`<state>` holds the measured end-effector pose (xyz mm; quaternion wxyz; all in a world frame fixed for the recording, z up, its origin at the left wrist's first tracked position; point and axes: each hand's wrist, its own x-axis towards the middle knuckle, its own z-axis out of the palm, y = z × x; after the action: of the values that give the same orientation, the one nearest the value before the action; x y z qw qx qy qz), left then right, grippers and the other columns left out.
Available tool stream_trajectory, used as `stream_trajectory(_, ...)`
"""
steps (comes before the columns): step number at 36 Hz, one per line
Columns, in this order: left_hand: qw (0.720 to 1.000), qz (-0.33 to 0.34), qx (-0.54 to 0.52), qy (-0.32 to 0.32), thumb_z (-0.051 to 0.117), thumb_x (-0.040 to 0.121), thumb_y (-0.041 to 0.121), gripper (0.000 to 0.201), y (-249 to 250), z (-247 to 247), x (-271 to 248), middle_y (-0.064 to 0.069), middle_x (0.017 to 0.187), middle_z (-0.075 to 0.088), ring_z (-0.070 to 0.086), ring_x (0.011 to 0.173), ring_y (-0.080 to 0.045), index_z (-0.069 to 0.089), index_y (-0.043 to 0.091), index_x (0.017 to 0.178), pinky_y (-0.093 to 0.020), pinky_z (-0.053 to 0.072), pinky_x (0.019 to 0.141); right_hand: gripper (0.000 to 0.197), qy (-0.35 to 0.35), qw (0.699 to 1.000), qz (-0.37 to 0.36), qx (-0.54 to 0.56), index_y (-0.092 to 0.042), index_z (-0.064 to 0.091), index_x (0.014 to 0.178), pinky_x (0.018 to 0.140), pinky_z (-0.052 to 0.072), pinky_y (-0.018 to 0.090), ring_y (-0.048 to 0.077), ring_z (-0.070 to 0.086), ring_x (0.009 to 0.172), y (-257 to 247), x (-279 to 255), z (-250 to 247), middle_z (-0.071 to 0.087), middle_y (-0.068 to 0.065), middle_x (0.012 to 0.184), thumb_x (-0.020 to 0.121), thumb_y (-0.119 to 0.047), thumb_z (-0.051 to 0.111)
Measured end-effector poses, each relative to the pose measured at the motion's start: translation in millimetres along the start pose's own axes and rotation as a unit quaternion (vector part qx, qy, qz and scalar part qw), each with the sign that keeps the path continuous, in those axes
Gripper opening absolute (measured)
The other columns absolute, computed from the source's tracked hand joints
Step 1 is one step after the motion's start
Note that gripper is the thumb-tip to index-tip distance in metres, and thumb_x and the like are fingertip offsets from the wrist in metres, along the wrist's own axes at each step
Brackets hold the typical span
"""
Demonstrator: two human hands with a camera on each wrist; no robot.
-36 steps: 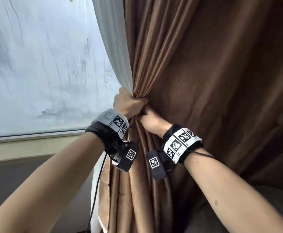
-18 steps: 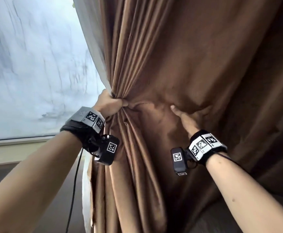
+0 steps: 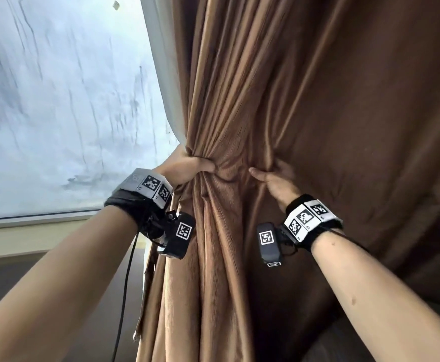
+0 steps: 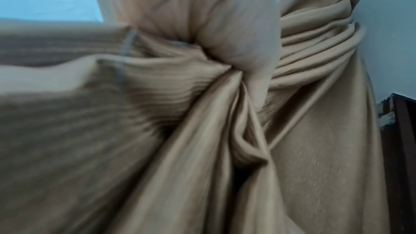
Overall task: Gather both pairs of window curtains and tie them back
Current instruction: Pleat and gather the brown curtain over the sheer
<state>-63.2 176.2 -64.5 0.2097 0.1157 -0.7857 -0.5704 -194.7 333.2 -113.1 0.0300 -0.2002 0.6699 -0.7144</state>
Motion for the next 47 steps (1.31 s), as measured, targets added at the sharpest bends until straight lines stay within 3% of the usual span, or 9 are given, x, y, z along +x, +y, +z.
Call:
stream_trajectory(6,0.998,-0.033,-0.014,-0.048,0.071,0.052,0.013,0.046,3,2,-7,-0.007,0.098,0.071,0.067,0.091,-0.022,0.063,0.017,0.098,-0.032,0.054,0.077,0.032,-0.035,0.998,0.02,-0.047,-0.013,0.068,0.11,0.082,0.05,0.026,0.015,0.063,0.089,-9,-5,21,0.071,0.0,0.097,0.084,0.0,0.056)
stream_trajectory(9,0.997,-0.029,-0.026,-0.07,0.069,0.051,0.009,0.044,3,1,-8,-0.007,0.092,0.072,0.069,0.086,-0.022,0.065,0.017,0.094,-0.03,0.055,0.072,0.028,-0.046,0.996,0.079,-0.025,-0.015,0.061,0.076,0.051,0.041,0.017,0.006,0.052,0.058,-13,-7,28,0.062,-0.009,0.059,0.092,-0.003,0.041)
stream_trajectory(14,0.996,-0.019,-0.039,-0.074,0.067,0.051,0.008,0.041,1,1,-7,-0.001,0.086,0.072,0.069,0.082,-0.016,0.064,0.02,0.09,-0.026,0.054,0.068,0.028,-0.055,0.994,0.092,-0.008,0.0,0.064,0.114,0.067,0.049,0.022,0.015,0.06,0.083,-22,-12,32,0.066,0.006,0.091,0.098,-0.007,0.043)
stream_trajectory(23,0.998,0.029,-0.031,-0.039,0.066,0.053,0.011,0.043,2,10,-3,-0.01,0.105,0.069,0.065,0.094,-0.019,0.064,0.02,0.095,-0.029,0.054,0.081,0.035,0.003,0.993,0.021,-0.113,-0.004,0.055,0.13,0.105,0.044,0.037,0.022,0.056,0.116,-29,-14,31,0.061,0.006,0.121,0.096,-0.014,0.049)
stream_trajectory(31,0.999,0.035,-0.027,0.011,0.07,0.062,0.008,0.041,-5,9,5,0.001,0.093,0.065,0.062,0.085,-0.012,0.06,0.019,0.099,-0.022,0.05,0.071,0.045,0.104,0.971,-0.044,-0.21,-0.005,0.049,0.137,0.11,0.035,0.029,0.027,0.048,0.131,-20,-9,10,0.055,0.014,0.137,0.095,-0.003,0.033)
stream_trajectory(35,0.998,0.04,-0.005,0.043,0.067,0.077,-0.004,0.026,-9,13,13,0.0,0.085,0.064,0.061,0.077,-0.011,0.062,0.016,0.093,-0.021,0.05,0.069,0.052,0.06,0.973,-0.144,-0.169,-0.007,0.04,0.142,0.098,0.023,0.0,0.009,0.04,0.13,-24,-26,18,0.049,-0.002,0.135,0.092,0.006,0.037)
stream_trajectory(39,0.998,0.056,0.0,0.042,0.067,0.077,-0.005,0.023,-10,23,13,-0.001,0.083,0.064,0.059,0.07,-0.005,0.063,0.016,0.087,-0.018,0.05,0.064,0.049,0.024,0.958,-0.151,-0.243,0.0,0.043,0.139,0.104,0.032,0.023,0.028,0.048,0.13,-16,-32,32,0.053,0.019,0.138,0.091,-0.009,0.047)
stream_trajectory(43,0.997,0.067,-0.022,0.034,0.07,0.074,-0.001,0.025,-8,32,3,-0.001,0.087,0.069,0.066,0.082,-0.016,0.067,0.016,0.092,-0.026,0.054,0.076,0.05,0.001,0.918,-0.191,-0.347,0.02,0.052,0.122,0.109,0.018,0.033,0.05,0.047,0.122,-8,-46,50,0.054,0.038,0.123,0.085,-0.007,0.032)
stream_trajectory(47,0.988,0.011,-0.113,-0.108,0.072,0.077,0.022,0.035,-4,26,-4,-0.007,0.103,0.073,0.07,0.096,-0.021,0.066,0.012,0.111,-0.033,0.052,0.089,0.043,0.029,0.887,-0.174,-0.427,0.006,0.061,0.117,0.09,0.036,0.034,0.038,0.06,0.107,8,-33,55,0.063,0.025,0.115,0.089,-0.013,0.034)
